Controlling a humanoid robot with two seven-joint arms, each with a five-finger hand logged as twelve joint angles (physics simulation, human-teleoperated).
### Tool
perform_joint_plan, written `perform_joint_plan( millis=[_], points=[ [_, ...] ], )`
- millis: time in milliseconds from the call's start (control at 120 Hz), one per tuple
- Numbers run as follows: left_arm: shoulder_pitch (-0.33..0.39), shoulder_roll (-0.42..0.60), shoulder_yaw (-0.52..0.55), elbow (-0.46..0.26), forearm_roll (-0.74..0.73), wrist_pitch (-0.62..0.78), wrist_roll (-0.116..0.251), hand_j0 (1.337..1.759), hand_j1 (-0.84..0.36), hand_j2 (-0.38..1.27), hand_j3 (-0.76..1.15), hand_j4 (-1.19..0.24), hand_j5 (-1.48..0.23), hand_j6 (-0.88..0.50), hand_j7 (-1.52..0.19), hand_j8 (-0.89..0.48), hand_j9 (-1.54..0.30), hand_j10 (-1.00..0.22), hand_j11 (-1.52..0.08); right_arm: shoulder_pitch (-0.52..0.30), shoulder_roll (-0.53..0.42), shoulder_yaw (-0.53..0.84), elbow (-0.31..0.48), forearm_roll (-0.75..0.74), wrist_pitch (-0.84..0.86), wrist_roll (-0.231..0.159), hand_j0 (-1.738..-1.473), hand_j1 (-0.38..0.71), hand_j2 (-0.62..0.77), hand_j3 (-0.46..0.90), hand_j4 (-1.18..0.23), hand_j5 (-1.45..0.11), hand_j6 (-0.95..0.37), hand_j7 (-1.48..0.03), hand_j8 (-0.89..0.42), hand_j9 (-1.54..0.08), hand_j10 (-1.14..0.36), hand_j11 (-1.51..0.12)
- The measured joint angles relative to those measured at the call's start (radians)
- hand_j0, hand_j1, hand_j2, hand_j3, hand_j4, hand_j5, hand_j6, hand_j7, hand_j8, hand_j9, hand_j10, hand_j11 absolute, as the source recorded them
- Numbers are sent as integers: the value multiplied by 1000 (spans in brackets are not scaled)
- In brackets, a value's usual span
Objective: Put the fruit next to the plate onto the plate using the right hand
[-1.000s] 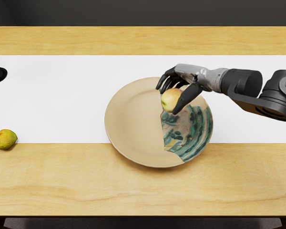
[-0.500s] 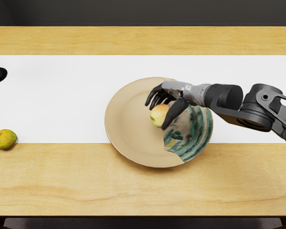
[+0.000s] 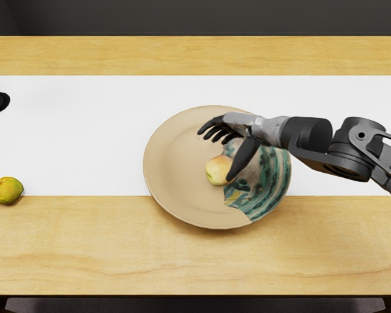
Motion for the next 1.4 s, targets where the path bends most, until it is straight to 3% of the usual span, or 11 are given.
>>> perform_joint_plan(
  millis=[217, 333, 542, 717, 858, 1058, 1400],
  points=[
    [0, 0, 0, 0, 0, 0, 0, 1658, 69, 46, 0, -233, -303, -233, -303, -233, -303, -233, -303, -1, -22, 21, 1, 11, 2, 1, -1658, -188, 14, 0, -146, -189, -147, -189, -137, -188, -136, -189],
    [0, 0, 0, 0, 0, 0, 0, 1658, 70, 46, 0, -233, -302, -232, -303, -232, -303, -233, -303, -2, -80, 50, 0, 93, 9, 7, -1658, -236, 4, 0, -102, -131, -102, -130, -97, -130, -95, -131],
    [0, 0, 0, 0, 0, 0, 0, 1658, 69, 46, 0, -233, -303, -233, -303, -233, -303, -233, -303, -1, -220, 110, -10, 354, 117, 11, -1658, -280, -3, 0, -62, -79, -63, -79, -60, -79, -59, -79],
    [0, 0, 0, 0, 0, 0, 0, 1658, 70, 46, 0, -233, -303, -233, -303, -233, -303, -233, -303, -19, -325, 133, -151, 677, 321, 5, -1658, -293, -5, 0, -49, -63, -50, -62, -49, -62, -48, -62],
    [0, 0, 0, 0, 0, 0, 0, 1658, 70, 46, 0, -233, -303, -233, -303, -233, -303, -233, -303, -96, -435, 134, -197, 846, 364, 2, -1658, -294, -7, 0, -48, -61, -48, -61, -47, -61, -47, -61],
    [0, 0, 0, 0, 0, 0, 0, 1658, 70, 46, 0, -233, -303, -233, -303, -233, -303, -233, -303, -142, -492, 132, -208, 902, 377, 0, -1658, -292, -8, 0, -48, -63, -48, -63, -48, -63, -48, -63],
    [0, 0, 0, 0, 0, 0, 0, 1658, 69, 47, 0, -233, -303, -233, -303, -233, -303, -233, -303, -148, -503, 139, -209, 910, 379, -1, -1658, -295, -8, 0, -46, -59, -45, -59, -45, -59, -46, -59]
  ],
)
